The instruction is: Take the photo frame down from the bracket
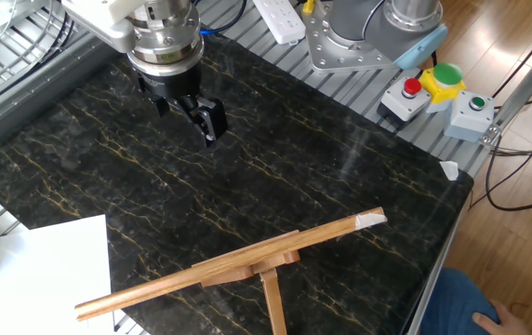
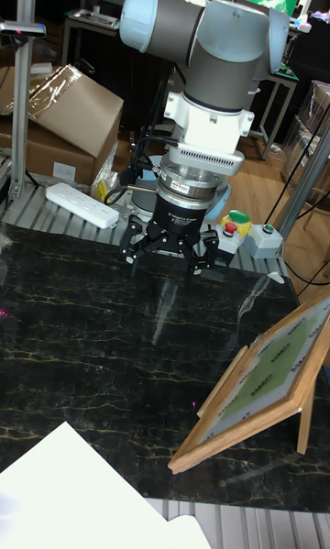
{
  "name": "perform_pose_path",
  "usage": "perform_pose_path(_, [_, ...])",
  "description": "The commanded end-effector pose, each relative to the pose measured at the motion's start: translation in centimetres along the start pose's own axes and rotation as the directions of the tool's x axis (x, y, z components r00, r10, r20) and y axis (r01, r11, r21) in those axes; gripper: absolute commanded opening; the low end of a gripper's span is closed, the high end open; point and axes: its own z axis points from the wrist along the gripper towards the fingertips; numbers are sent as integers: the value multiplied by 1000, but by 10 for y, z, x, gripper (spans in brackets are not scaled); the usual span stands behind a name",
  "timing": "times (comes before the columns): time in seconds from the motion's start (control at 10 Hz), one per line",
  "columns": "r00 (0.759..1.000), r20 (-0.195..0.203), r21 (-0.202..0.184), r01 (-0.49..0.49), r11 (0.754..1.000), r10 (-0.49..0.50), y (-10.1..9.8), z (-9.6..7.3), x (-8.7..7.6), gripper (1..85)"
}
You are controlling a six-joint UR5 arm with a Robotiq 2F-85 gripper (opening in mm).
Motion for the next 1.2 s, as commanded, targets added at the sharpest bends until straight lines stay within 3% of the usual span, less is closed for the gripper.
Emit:
perform_pose_path(0.0, [1000,0,0,0,1000,0,2,0,0,840])
perform_pose_path(0.1, [978,189,152,58,987,-86,-33,-7,-52,10])
perform_pose_path(0.4, [979,193,171,32,985,-66,-30,-9,-54,10])
perform_pose_path(0.7, [980,195,159,14,987,-45,-27,-8,-53,10])
perform_pose_path(0.8, [981,192,133,-5,991,-20,-21,-7,-52,10])
perform_pose_path(1.1, [986,165,122,-44,992,23,-15,-8,-49,10])
